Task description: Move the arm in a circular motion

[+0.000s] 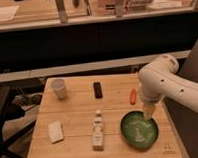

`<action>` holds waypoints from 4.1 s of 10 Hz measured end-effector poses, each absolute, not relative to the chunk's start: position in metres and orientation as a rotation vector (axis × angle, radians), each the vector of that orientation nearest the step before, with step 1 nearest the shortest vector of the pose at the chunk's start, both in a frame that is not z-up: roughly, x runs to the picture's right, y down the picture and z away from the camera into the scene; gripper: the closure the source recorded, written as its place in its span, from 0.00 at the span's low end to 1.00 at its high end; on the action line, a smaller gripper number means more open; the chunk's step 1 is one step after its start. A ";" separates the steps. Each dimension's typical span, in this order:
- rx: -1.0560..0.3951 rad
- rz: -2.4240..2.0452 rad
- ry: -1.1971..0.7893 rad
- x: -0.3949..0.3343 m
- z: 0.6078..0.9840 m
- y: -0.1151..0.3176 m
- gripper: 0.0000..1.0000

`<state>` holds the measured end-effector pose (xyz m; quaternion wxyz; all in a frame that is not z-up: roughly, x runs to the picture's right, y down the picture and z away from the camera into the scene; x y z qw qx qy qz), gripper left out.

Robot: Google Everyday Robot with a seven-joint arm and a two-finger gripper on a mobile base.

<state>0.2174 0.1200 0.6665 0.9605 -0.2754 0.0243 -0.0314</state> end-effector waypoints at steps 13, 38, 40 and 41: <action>-0.539 -0.307 0.003 0.084 0.674 0.105 0.20; -0.493 -0.294 -0.005 0.065 0.763 0.022 0.20; -0.494 -0.278 -0.004 0.080 0.763 0.019 0.20; -0.495 -0.277 -0.005 0.079 0.763 0.019 0.20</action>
